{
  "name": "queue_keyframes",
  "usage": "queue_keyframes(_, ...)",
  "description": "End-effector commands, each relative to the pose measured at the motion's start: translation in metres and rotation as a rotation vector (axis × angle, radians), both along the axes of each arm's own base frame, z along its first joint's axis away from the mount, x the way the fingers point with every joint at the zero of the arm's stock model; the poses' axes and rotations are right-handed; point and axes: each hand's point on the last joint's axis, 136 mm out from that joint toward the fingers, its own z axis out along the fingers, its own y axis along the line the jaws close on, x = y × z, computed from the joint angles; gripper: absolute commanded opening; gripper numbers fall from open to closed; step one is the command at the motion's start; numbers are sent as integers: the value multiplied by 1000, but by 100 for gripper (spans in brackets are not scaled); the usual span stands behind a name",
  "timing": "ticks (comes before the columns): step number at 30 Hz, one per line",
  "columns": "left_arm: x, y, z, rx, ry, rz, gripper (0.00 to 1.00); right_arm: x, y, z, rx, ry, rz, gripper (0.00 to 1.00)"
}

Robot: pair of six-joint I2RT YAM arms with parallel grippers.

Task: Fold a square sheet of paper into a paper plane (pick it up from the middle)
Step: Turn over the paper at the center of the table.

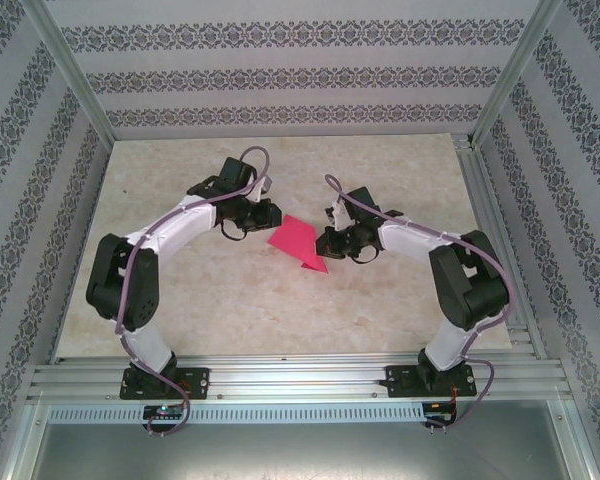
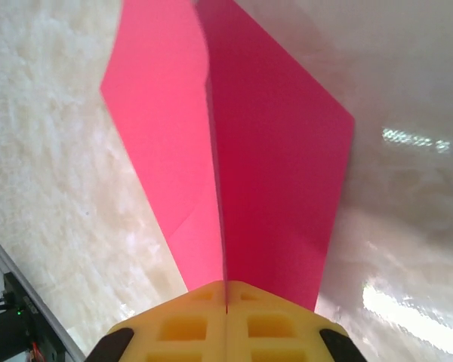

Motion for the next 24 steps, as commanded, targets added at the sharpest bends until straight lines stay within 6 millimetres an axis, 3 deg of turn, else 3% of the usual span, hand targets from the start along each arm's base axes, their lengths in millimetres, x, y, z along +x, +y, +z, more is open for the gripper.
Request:
queue_keyframes(1,8,22,18,11,-40,91,24,12,-30,35,-188,-145,-37,1)
queue_keyframes(7,11,55,34,25,-83,182,25,16,-73,85,-457,-309,-101,2)
queue_keyframes(11,10,74,38,31,-110,230,26,16,-88,117,-628,-423,-111,3)
queue_keyframes(13,11,79,40,29,-114,239,26,15,-91,124,-731,-463,-91,3)
queue_keyframes(15,11,85,39,34,-113,254,26,15,-88,122,-838,-495,-53,4)
queue_keyframes(18,12,93,42,24,-124,276,26,13,-72,104,-960,-508,49,4)
queue_keyframes(24,11,113,42,9,-120,343,27,1,-16,60,-1135,-549,283,2)
